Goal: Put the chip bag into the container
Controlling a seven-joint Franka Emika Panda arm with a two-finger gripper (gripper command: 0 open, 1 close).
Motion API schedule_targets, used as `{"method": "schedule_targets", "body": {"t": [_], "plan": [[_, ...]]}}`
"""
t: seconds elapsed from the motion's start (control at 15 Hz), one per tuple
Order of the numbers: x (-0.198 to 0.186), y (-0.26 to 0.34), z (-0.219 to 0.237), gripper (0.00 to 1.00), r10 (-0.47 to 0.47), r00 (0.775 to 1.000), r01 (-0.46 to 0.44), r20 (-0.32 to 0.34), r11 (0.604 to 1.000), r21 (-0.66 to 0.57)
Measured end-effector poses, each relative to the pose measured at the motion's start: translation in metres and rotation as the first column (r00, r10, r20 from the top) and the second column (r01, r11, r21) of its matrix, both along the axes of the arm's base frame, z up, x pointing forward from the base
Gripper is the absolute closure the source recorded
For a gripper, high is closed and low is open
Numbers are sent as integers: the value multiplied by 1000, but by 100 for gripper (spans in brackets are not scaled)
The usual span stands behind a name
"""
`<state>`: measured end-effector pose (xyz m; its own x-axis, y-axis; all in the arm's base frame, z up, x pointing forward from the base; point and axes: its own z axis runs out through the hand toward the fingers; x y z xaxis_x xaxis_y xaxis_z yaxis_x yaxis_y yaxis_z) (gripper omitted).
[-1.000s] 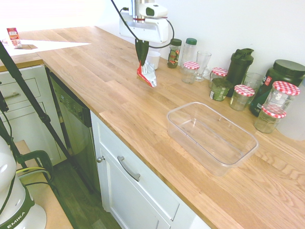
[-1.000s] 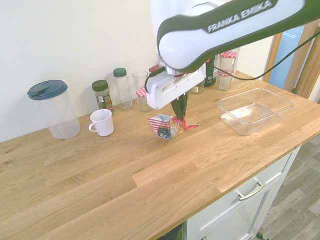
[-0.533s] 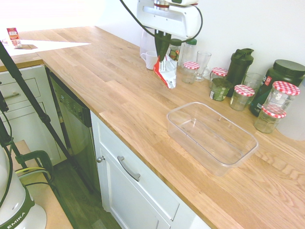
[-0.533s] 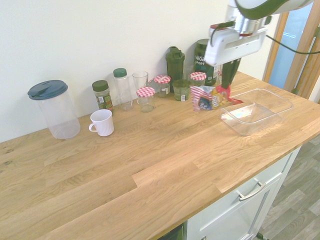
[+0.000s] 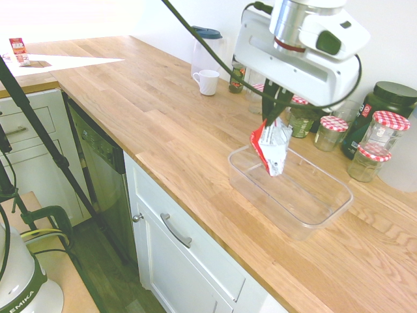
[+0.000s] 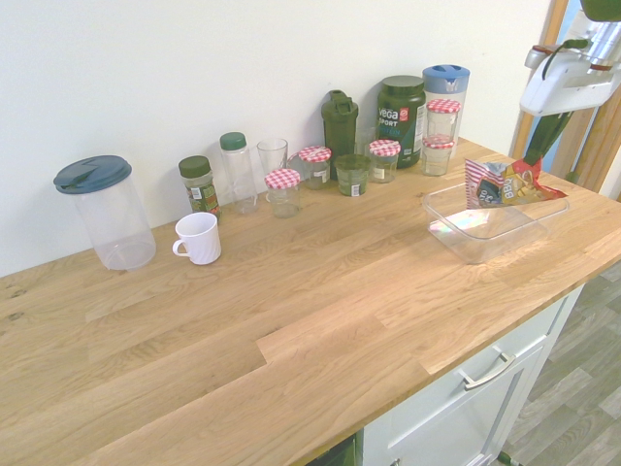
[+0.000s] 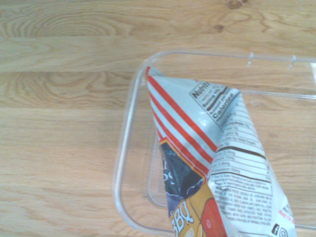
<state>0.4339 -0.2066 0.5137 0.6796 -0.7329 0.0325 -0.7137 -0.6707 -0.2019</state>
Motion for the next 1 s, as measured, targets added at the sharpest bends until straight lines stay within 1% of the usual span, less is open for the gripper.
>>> {"method": "schedule_targets", "body": {"t": [0.13,0.2,0.33,0.47,1.0], "plan": [[8,-15,-25,100,1,1000,-1,-23,1000,19],[15,-18,-37,0,3,999,-2,-41,1000,25],[33,-24,-53,0,11,997,-9,-74,1000,24],[45,-29,-58,0,15,995,-13,-95,1000,27],[55,-34,-45,0,23,996,-21,-91,999,25]]}}
